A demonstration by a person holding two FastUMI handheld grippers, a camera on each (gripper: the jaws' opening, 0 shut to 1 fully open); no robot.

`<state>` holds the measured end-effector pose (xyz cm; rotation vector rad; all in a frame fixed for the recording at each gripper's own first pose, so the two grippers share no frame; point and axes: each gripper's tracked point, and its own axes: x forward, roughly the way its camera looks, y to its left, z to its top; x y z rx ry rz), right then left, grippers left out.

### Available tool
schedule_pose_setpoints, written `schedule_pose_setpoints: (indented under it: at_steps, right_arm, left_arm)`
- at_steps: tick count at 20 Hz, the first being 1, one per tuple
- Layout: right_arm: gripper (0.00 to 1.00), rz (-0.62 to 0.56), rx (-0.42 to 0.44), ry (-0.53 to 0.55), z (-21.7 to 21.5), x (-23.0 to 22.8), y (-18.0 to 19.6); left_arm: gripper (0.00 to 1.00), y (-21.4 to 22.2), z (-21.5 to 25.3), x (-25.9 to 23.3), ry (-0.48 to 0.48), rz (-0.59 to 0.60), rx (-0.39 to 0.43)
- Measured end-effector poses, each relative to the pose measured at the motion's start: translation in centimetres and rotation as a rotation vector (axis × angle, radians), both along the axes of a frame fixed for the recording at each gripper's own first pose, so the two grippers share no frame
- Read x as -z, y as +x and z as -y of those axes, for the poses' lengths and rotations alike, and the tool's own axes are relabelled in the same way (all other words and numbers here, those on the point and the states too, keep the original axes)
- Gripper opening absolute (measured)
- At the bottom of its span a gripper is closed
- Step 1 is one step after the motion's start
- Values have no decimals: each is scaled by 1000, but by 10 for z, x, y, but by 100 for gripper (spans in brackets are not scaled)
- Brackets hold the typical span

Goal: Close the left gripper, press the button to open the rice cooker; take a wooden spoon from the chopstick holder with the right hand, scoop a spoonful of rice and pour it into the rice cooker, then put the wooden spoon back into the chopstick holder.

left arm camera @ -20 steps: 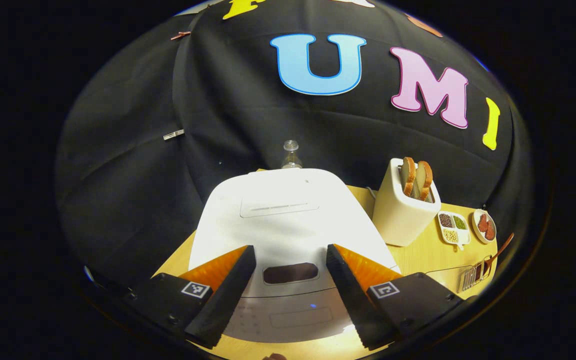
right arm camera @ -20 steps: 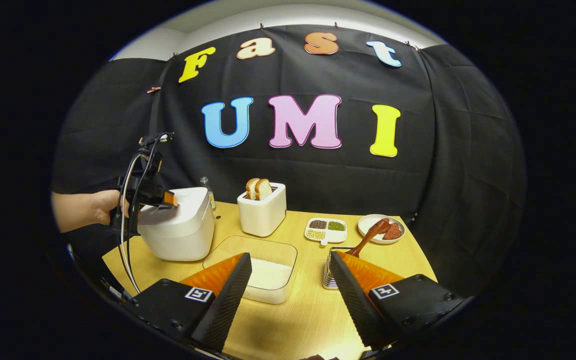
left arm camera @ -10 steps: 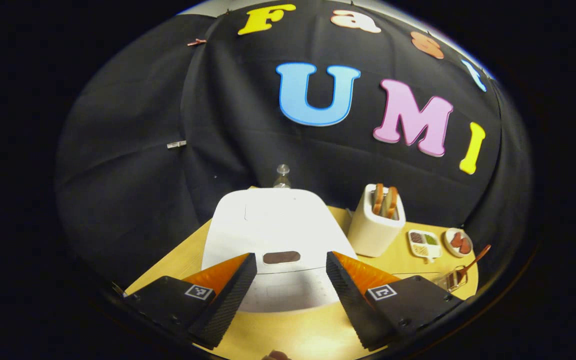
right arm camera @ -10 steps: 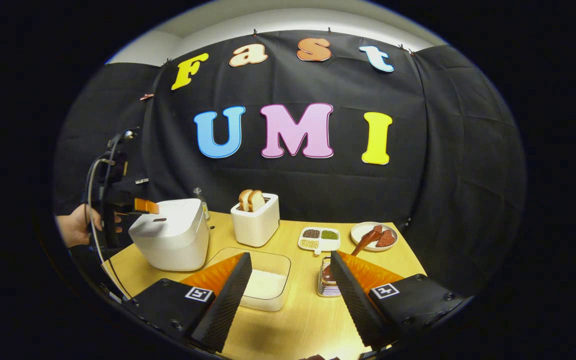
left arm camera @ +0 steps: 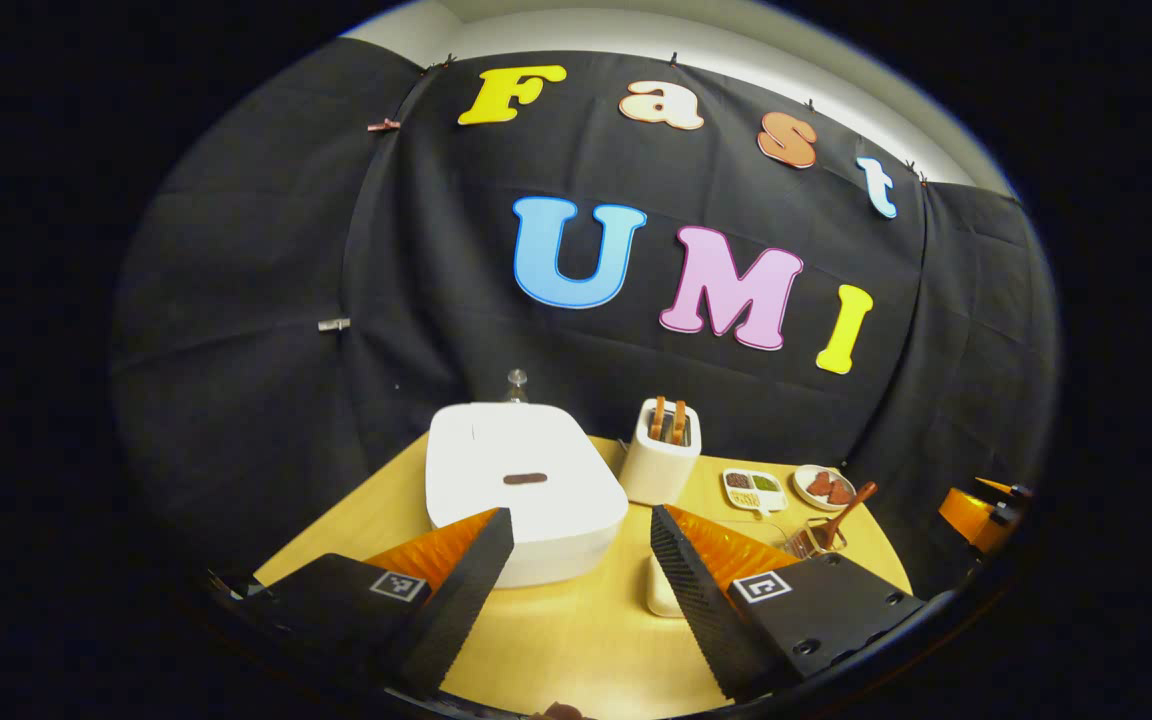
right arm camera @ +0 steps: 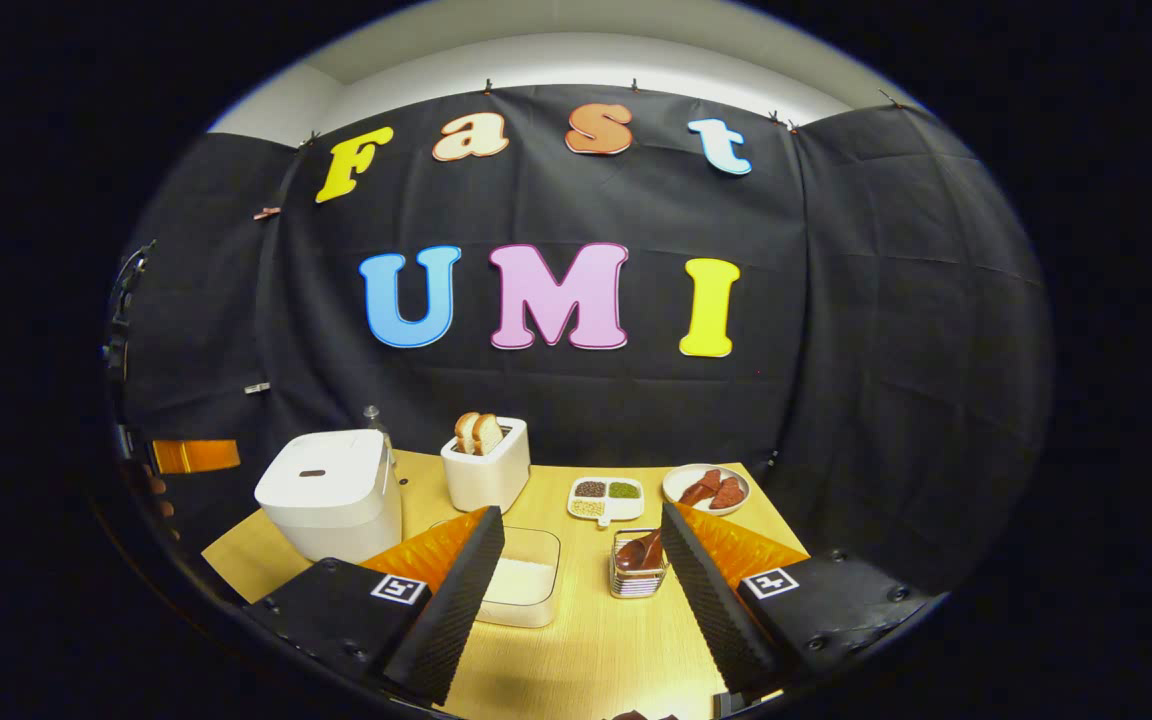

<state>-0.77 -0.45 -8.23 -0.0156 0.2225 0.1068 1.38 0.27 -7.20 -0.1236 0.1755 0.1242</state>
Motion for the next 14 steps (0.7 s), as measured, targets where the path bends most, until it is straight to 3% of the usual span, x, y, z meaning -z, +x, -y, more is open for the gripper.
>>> schedule_pose_setpoints:
  at_steps: [2, 5, 14]
  right_arm:
    - [98, -18, 48, 6, 4, -3, -14]
    - [99, 6, 70, -16, 13, -25, -24]
    - [99, 92, 13, 65, 15, -54, -8]
  left_arm:
    - [96, -13, 15, 5, -6, -9, 52]
    - [95, -21, 15, 1, 79, -8, 95]
    - [95, -14, 40, -46, 109, 79, 92]
